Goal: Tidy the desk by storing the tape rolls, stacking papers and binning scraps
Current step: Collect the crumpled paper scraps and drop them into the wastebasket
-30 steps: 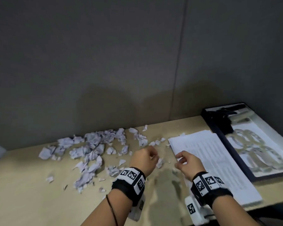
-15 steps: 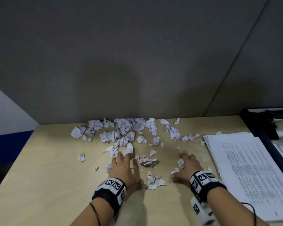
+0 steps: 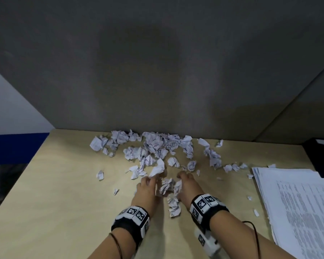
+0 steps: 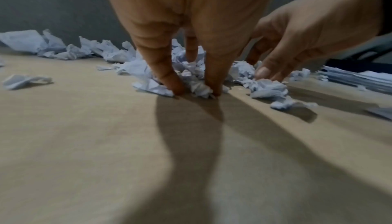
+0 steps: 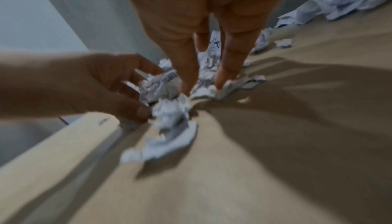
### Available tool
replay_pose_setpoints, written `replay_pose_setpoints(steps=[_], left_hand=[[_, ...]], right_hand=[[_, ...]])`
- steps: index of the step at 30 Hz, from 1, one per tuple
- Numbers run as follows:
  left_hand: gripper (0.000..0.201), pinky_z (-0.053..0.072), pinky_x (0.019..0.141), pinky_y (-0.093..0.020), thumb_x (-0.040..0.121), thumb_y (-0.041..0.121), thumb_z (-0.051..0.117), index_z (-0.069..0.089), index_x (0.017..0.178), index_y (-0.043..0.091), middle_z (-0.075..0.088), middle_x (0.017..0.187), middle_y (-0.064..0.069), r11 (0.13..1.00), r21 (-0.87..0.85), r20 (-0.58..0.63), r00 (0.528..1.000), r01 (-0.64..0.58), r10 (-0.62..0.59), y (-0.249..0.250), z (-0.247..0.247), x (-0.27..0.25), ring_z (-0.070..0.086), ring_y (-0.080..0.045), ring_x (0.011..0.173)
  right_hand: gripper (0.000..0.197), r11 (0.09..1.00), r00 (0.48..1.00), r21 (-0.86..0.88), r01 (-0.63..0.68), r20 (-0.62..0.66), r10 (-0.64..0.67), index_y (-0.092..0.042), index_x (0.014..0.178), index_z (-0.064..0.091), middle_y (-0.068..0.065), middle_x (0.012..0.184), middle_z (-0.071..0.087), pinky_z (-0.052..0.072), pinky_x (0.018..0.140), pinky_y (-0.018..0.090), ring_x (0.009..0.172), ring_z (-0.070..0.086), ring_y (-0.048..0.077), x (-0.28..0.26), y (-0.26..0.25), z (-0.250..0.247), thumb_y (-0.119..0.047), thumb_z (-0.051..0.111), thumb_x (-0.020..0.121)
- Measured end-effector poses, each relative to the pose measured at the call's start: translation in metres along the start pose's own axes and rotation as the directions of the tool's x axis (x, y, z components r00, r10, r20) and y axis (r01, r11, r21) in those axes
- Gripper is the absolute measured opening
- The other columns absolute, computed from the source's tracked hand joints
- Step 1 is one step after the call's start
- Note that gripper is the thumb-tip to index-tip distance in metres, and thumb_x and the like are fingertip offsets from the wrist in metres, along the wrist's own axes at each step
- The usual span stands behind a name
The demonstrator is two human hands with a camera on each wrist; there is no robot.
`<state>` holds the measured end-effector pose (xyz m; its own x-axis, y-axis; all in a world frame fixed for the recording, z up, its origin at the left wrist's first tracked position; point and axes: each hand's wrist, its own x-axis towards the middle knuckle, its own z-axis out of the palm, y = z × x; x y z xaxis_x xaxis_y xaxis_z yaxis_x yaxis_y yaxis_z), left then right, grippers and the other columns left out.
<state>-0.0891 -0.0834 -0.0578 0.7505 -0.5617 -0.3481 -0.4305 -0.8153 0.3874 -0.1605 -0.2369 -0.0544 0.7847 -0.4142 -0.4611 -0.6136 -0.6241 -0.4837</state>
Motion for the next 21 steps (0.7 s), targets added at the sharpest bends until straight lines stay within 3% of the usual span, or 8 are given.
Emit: replay_pose_setpoints(steps=[2, 4, 7, 9, 11, 14, 18, 21], left_hand=[[0.065, 0.045, 0.096, -0.036, 0.082, 0.021, 0.063, 0.035, 0.140, 0.029, 0.038, 0.133, -0.007, 0.994, -0.106, -0.038, 0.999, -0.013, 0.009, -0.003, -0.002, 0.007, 0.046, -0.027, 0.118], [0.059, 0.048, 0.092, -0.034, 0.081, 0.023, 0.066, 0.042, 0.135, 0.029, 0.039, 0.133, -0.004, 0.982, -0.181, -0.099, 0.995, -0.045, 0.028, -0.004, -0.007, 0.010, 0.050, -0.026, 0.117], [0.055, 0.047, 0.092, -0.034, 0.082, 0.041, 0.065, 0.045, 0.131, 0.027, 0.038, 0.135, -0.002, 0.986, -0.150, -0.230, 0.973, -0.074, 0.038, -0.005, -0.016, 0.005, 0.045, -0.025, 0.121], [0.080, 0.041, 0.101, -0.036, 0.071, 0.063, 0.066, 0.037, 0.137, 0.028, 0.033, 0.142, -0.003, 0.993, -0.117, -0.212, 0.977, -0.022, -0.004, -0.005, -0.021, -0.001, 0.036, -0.025, 0.128], [0.113, 0.034, 0.109, -0.040, 0.053, 0.080, 0.063, 0.019, 0.145, 0.032, 0.017, 0.153, -0.005, 0.996, -0.042, -0.102, 0.991, 0.077, -0.081, -0.005, -0.019, -0.006, 0.022, -0.027, 0.138], [0.142, 0.023, 0.116, -0.046, 0.034, 0.090, 0.058, -0.010, 0.147, 0.037, -0.011, 0.158, -0.006, 0.988, 0.034, 0.033, 0.988, 0.148, -0.149, -0.004, -0.003, -0.010, 0.001, -0.031, 0.145], [0.142, 0.014, 0.118, -0.049, 0.042, 0.081, 0.068, -0.022, 0.144, 0.038, -0.021, 0.156, -0.007, 0.988, 0.082, 0.066, 0.988, 0.133, -0.138, 0.005, 0.011, 0.000, -0.011, -0.033, 0.145], [0.135, 0.012, 0.118, -0.046, 0.053, 0.073, 0.072, -0.015, 0.147, 0.032, -0.016, 0.157, -0.009, 0.993, 0.047, 0.042, 0.993, 0.112, -0.114, 0.013, 0.011, 0.013, -0.011, -0.034, 0.145]], right_hand=[[0.081, 0.996, 0.999, 0.073, 0.048, -0.020, -0.046, -0.028, 0.133, 0.033, 0.004, 0.141, 0.031, 0.045, 0.101, 0.035, 0.121, 0.048, 0.026, 0.004, -0.002, -0.005, -0.021, 0.079, 0.068], [0.100, 0.991, 0.992, 0.037, 0.126, -0.007, -0.126, -0.034, 0.140, 0.026, -0.001, 0.150, 0.019, 0.038, 0.109, 0.036, 0.134, 0.035, 0.024, 0.003, 0.000, -0.012, -0.038, 0.084, 0.059], [0.108, 0.989, 0.991, -0.083, 0.121, -0.052, -0.126, -0.037, 0.146, 0.018, -0.007, 0.157, 0.004, 0.024, 0.116, 0.037, 0.144, 0.013, 0.021, 0.011, 0.014, -0.036, -0.048, 0.083, 0.059], [0.095, 0.999, 0.975, -0.043, -0.002, -0.221, -0.008, -0.028, 0.147, 0.023, 0.000, 0.157, 0.012, 0.022, 0.116, 0.036, 0.144, 0.015, 0.024, 0.030, 0.032, -0.060, -0.041, 0.078, 0.069], [0.083, 0.988, 0.927, 0.042, -0.151, -0.341, 0.156, -0.023, 0.144, 0.028, 0.012, 0.151, 0.023, 0.029, 0.112, 0.041, 0.136, 0.027, 0.035, 0.053, 0.054, -0.087, -0.034, 0.072, 0.075], [0.076, 0.957, 0.911, 0.070, -0.281, -0.295, 0.289, -0.026, 0.144, 0.026, 0.016, 0.144, 0.028, 0.034, 0.105, 0.042, 0.127, 0.037, 0.040, 0.077, 0.070, -0.103, -0.034, 0.067, 0.081], [0.074, 0.984, 0.985, -0.114, -0.134, -0.127, 0.119, -0.032, 0.147, 0.021, 0.009, 0.154, 0.018, 0.027, 0.113, 0.042, 0.137, 0.026, 0.035, 0.092, 0.056, -0.077, -0.050, 0.052, 0.082], [0.061, 0.977, 0.998, -0.210, 0.029, -0.042, -0.039, -0.029, 0.146, 0.026, 0.004, 0.156, 0.018, 0.023, 0.114, 0.046, 0.141, 0.016, 0.030, 0.079, 0.041, -0.041, -0.039, 0.048, 0.090]])
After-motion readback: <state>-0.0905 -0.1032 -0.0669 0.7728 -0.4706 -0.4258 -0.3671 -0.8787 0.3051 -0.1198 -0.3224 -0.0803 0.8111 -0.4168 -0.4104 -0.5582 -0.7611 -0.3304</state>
